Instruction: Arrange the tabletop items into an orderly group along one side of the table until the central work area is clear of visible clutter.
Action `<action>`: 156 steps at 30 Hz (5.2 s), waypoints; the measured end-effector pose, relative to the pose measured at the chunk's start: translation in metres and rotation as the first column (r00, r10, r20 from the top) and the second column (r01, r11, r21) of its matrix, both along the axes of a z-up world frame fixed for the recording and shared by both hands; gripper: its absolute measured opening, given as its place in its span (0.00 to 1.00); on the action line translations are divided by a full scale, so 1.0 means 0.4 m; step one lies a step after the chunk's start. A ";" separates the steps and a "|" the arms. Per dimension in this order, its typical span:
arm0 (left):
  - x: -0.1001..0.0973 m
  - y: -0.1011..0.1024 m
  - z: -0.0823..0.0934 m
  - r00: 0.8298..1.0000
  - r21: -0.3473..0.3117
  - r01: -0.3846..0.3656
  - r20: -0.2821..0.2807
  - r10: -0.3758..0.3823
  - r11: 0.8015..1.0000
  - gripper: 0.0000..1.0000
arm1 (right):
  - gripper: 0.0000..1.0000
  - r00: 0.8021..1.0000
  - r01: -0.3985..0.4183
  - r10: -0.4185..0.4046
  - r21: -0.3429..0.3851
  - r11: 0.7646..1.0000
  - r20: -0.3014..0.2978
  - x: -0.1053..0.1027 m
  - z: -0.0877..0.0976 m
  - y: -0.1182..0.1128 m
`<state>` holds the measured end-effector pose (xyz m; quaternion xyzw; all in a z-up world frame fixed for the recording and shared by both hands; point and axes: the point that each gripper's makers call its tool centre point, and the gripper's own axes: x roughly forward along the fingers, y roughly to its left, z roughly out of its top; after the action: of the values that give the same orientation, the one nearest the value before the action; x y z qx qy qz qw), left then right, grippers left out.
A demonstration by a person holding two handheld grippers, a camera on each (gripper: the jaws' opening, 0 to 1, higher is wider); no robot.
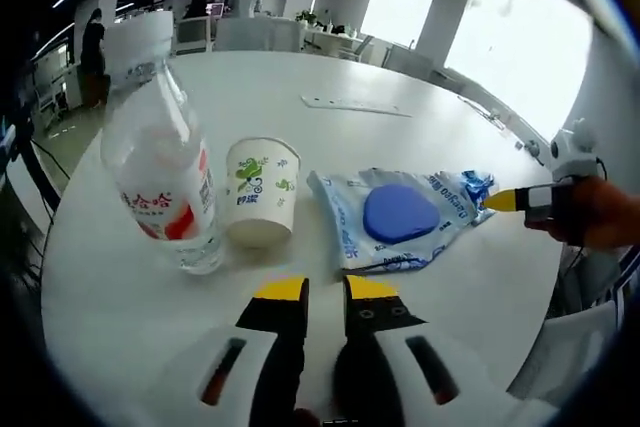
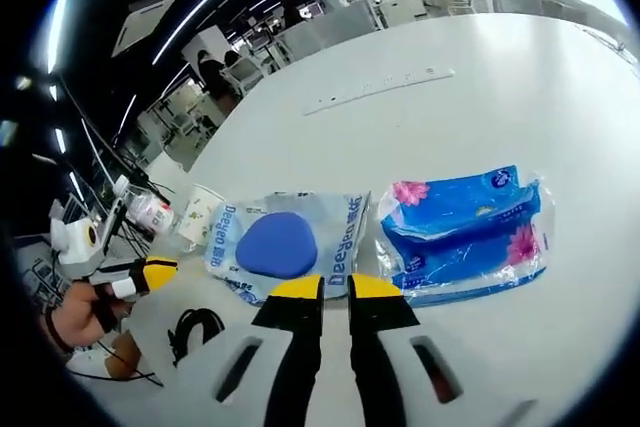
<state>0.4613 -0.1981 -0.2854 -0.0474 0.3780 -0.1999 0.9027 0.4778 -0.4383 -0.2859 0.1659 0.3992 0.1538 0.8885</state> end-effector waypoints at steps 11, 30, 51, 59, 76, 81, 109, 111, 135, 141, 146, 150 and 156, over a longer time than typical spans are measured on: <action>-0.060 0.046 0.023 1.000 -0.010 -0.002 0.020 0.002 1.000 0.14 | 0.07 1.000 -0.006 0.006 0.007 1.000 0.008 -0.030 0.009 0.019; -0.157 0.177 0.059 0.999 -0.023 0.007 0.052 -0.006 1.000 0.26 | 0.12 0.996 -0.088 0.088 0.001 0.996 0.012 -0.080 0.005 0.079; -0.203 0.217 0.058 0.999 -0.053 -0.005 0.054 0.008 0.999 0.36 | 0.24 0.958 -0.281 0.285 -0.154 0.947 0.008 -0.109 0.007 0.033; -0.209 0.219 0.063 0.998 -0.055 -0.008 0.057 0.011 0.998 0.36 | 0.24 0.939 -0.338 0.344 -0.169 0.926 0.008 -0.083 0.016 0.049; -0.224 0.227 0.066 0.997 -0.052 -0.047 0.062 0.050 0.998 0.35 | 0.23 0.898 -0.430 0.439 -0.169 0.887 0.016 -0.015 0.030 0.158; -0.225 0.223 0.072 0.996 -0.055 -0.050 0.068 0.054 0.997 0.35 | 0.23 0.877 -0.469 0.479 -0.173 0.866 0.020 0.007 0.039 0.206; -0.218 0.189 0.085 0.996 -0.084 -0.044 0.079 0.051 0.995 0.35 | 0.24 0.758 -0.639 0.652 -0.174 0.749 0.026 0.213 0.043 0.491; -0.219 0.189 0.088 0.995 -0.083 -0.045 0.080 0.051 0.996 0.35 | 0.24 0.750 -0.648 0.661 -0.168 0.743 0.026 0.238 0.028 0.505; -0.232 0.223 0.072 0.994 -0.080 -0.091 0.055 0.096 0.993 0.34 | 0.44 0.544 -0.834 0.838 -0.143 0.534 -0.039 0.235 0.004 0.623; -0.227 0.228 0.074 0.993 -0.081 -0.097 0.055 0.101 0.992 0.34 | 0.49 0.461 -0.877 0.883 -0.192 0.440 -0.085 0.199 -0.018 0.627; -0.227 0.229 0.073 0.993 -0.082 -0.096 0.055 0.101 0.992 0.34 | 0.46 0.462 -0.877 0.884 -0.185 0.444 -0.068 0.194 -0.014 0.634; -0.231 0.228 0.070 0.994 -0.083 -0.094 0.053 0.098 0.992 0.34 | 0.45 0.439 -0.889 0.895 -0.184 0.420 -0.076 0.189 -0.023 0.628; -0.237 0.226 0.070 0.994 -0.085 -0.092 0.054 0.097 0.992 0.34 | 0.43 0.397 -0.908 0.913 -0.188 0.375 -0.096 0.146 -0.034 0.615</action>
<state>0.3664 -0.1077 -0.2575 -0.0964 0.3405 -0.1737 0.9190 0.5361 -0.1924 -0.2994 -0.1769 0.4276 0.5753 0.6745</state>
